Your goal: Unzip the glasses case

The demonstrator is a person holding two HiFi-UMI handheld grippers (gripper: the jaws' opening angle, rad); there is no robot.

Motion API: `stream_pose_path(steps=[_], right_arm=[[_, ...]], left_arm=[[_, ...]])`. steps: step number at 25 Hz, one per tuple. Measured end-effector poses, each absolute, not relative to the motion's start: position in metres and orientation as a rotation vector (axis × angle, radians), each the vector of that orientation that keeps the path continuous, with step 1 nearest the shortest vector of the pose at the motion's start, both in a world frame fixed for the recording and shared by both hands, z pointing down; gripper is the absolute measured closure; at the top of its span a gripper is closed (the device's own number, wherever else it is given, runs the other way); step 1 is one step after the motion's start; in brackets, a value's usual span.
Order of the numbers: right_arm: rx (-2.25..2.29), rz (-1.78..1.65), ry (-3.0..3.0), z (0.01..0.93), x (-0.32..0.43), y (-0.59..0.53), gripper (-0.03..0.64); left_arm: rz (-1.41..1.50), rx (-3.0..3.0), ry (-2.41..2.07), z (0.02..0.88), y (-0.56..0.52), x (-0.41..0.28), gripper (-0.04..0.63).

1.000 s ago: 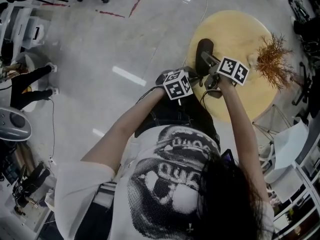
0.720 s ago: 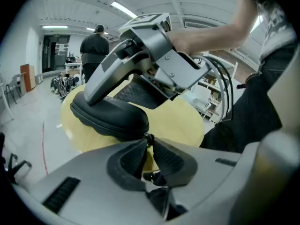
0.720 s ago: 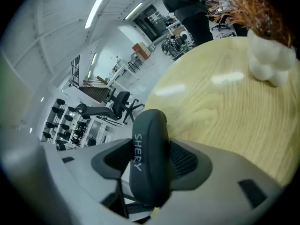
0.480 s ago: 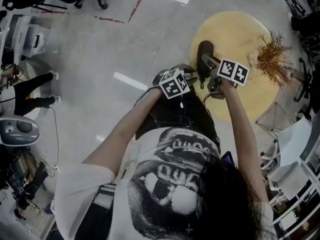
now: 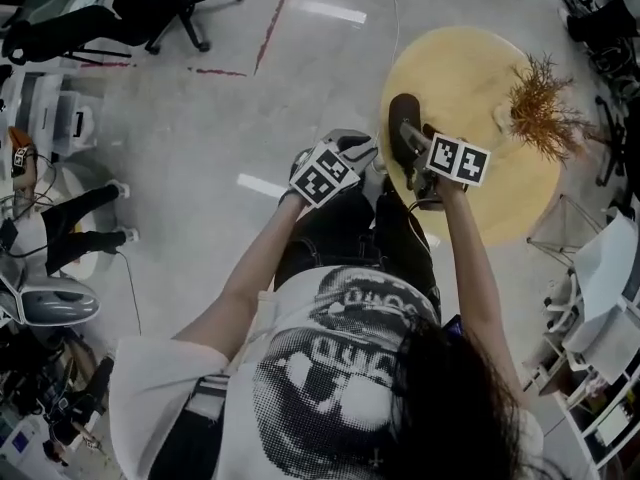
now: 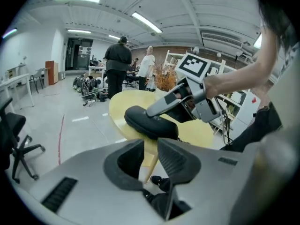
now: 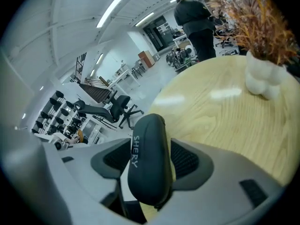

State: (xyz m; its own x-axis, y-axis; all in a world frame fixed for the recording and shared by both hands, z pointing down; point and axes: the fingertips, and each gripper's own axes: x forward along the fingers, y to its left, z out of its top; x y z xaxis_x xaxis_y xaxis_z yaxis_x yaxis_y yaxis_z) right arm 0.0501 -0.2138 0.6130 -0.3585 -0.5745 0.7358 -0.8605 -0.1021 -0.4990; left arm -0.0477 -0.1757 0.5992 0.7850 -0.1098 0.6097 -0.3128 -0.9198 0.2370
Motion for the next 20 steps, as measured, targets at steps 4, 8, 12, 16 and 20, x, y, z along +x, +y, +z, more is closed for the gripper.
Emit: stream_pose_path(steps=[4, 8, 12, 16, 20], right_arm=[[1.665, 1.392, -1.918, 0.596, 0.055, -0.208, 0.351], [1.738, 1.331, -1.963, 0.581, 0.058, -0.192, 0.354], [1.817, 1.277, -2.041, 0.560, 0.062, -0.165, 0.386], [1.865, 1.207, -2.056, 0.547, 0.068, -0.134, 0.411], [1.880, 1.109, -2.038, 0.534, 0.071, -0.109, 0.422]], left_arm=[[0.832, 2.665, -0.273, 0.581, -0.171, -0.044, 0.502], [0.809, 2.678, -0.216, 0.571, -0.164, -0.040, 0.502], [0.783, 2.705, -0.110, 0.557, -0.155, -0.028, 0.502], [0.726, 2.689, -0.017, 0.542, -0.137, -0.015, 0.502], [0.699, 2.677, 0.042, 0.534, -0.122, -0.004, 0.502]])
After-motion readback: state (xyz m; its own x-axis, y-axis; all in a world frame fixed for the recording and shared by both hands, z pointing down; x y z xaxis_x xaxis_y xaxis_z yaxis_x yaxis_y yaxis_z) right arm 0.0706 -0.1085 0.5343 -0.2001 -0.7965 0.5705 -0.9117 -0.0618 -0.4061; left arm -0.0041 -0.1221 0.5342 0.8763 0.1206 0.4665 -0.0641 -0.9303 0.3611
